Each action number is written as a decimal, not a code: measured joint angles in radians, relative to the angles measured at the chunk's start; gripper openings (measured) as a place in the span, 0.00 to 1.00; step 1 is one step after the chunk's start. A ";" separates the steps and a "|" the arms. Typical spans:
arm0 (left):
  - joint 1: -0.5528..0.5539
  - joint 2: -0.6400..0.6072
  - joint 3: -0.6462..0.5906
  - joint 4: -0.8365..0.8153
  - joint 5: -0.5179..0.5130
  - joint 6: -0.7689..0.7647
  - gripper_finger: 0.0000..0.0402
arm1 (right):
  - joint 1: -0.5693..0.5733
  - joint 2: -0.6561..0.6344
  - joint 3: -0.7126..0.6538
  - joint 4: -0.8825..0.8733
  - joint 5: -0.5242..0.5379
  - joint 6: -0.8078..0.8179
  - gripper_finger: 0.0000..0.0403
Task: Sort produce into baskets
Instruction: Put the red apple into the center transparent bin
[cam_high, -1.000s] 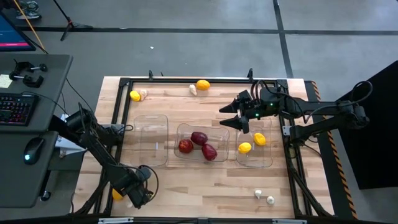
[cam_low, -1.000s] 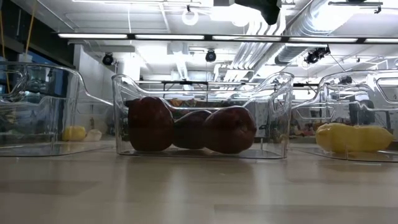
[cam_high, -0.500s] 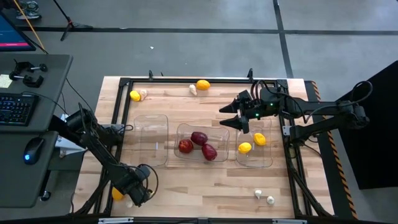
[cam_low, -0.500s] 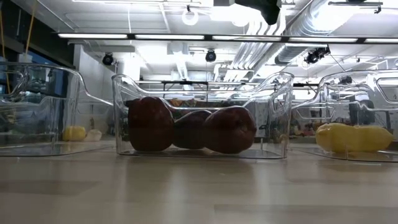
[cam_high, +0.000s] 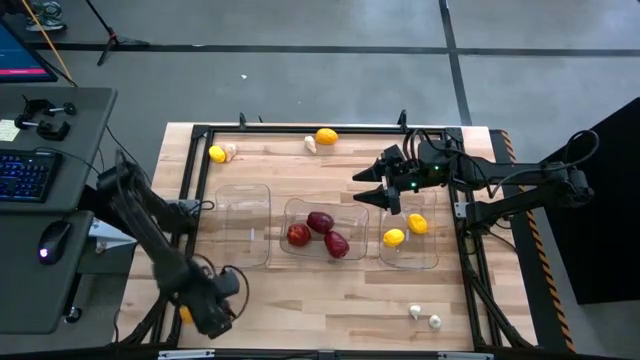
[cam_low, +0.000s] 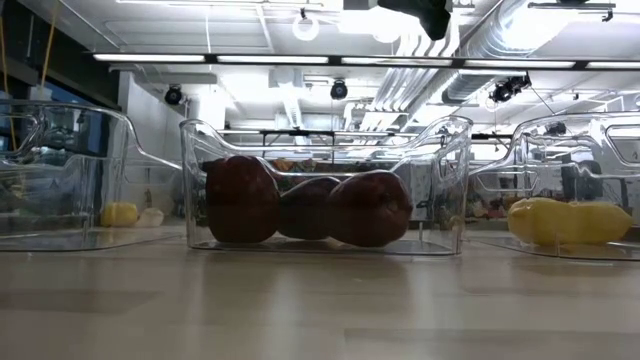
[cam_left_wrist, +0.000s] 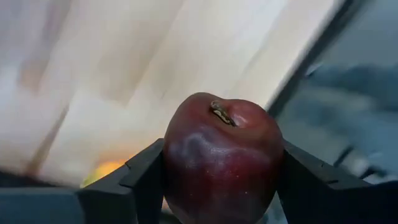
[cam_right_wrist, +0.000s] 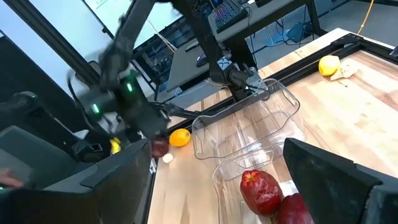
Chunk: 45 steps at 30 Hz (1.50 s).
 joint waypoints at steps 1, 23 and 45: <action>0.003 -0.033 0.015 -0.003 -0.053 0.003 0.56 | 0.000 0.000 0.000 0.000 0.000 0.000 0.88; 0.699 0.032 0.104 0.464 -0.407 0.942 0.58 | 0.000 -0.001 0.000 0.226 0.002 0.010 0.88; 0.724 0.103 0.103 0.464 -0.431 0.984 0.81 | 0.000 -0.051 0.000 0.168 0.018 -0.007 0.88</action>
